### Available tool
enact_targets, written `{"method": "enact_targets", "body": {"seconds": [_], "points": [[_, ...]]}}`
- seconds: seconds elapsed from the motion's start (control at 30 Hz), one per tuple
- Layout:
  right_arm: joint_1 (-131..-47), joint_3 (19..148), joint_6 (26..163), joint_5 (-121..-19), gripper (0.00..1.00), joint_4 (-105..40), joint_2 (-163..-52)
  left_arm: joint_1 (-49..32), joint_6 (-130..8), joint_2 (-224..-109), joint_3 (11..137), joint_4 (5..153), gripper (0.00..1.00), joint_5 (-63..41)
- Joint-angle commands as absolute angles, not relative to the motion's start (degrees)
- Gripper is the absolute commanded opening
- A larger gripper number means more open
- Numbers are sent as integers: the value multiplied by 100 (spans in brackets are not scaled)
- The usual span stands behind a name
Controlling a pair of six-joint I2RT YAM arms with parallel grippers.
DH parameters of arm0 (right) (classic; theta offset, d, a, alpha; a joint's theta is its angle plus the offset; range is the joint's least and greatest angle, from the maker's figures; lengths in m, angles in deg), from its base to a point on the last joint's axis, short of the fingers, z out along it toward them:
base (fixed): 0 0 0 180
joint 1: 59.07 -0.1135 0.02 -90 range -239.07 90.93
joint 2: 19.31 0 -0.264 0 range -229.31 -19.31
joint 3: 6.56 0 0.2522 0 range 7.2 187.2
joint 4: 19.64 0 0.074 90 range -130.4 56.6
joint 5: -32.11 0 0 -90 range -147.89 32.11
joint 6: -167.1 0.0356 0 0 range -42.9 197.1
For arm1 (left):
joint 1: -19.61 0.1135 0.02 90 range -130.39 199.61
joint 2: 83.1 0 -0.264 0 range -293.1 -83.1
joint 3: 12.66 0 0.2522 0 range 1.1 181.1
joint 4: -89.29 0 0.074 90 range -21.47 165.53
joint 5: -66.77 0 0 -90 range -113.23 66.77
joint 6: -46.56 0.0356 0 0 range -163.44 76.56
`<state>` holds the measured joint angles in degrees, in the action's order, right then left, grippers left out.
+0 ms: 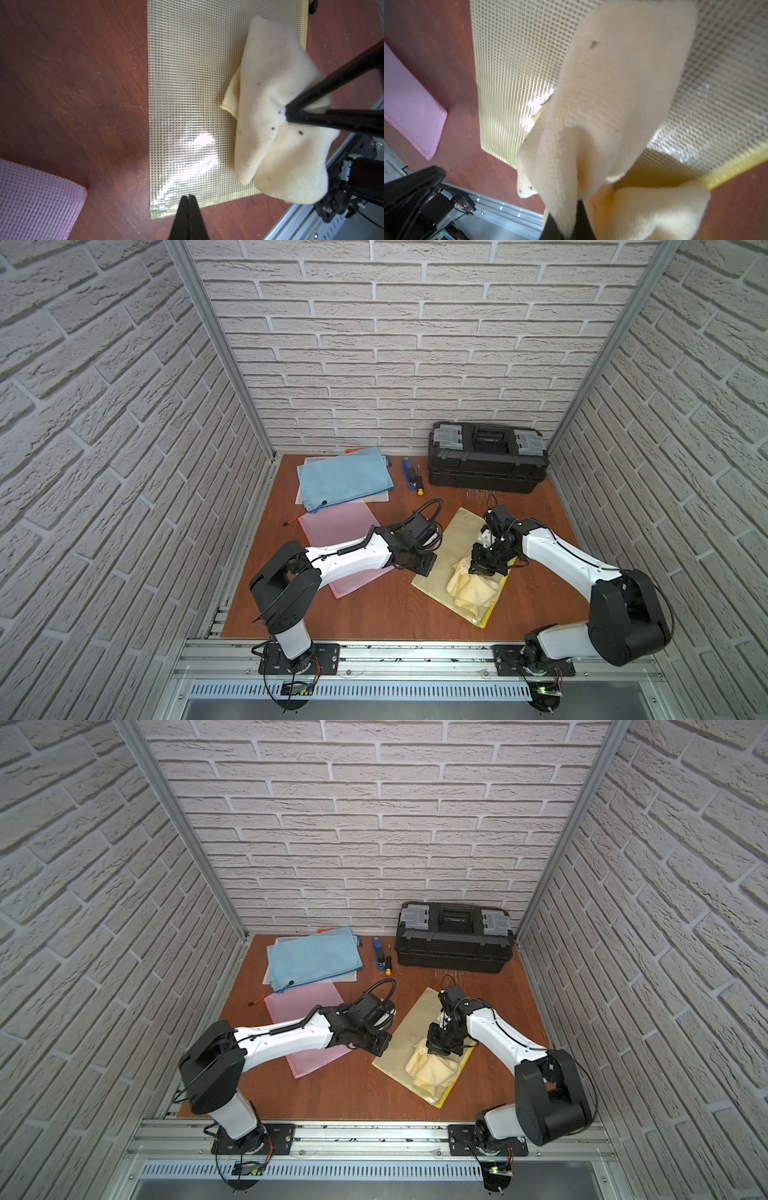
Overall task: Wipe the document bag
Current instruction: Move the document bag to the center of the board.
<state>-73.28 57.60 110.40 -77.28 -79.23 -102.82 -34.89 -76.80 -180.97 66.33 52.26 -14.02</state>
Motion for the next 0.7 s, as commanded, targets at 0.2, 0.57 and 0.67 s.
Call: {"method": "enact_targets", "body": {"seconds": [0.2, 0.57, 0.67], "points": [[-7342, 6507, 11214, -7496, 2, -6901, -11699, -3386, -7920, -18729, 6433, 5628, 0, -1121], [-7318, 7813, 11042, -7394, 2, -7235, -12510, -3155, -8003, -19000, 6221, 5931, 0, -946], [-7326, 7661, 10983, -7308, 2, -7378, -12376, -3059, -7975, -18603, 6077, 6140, 0, -1057]]}}
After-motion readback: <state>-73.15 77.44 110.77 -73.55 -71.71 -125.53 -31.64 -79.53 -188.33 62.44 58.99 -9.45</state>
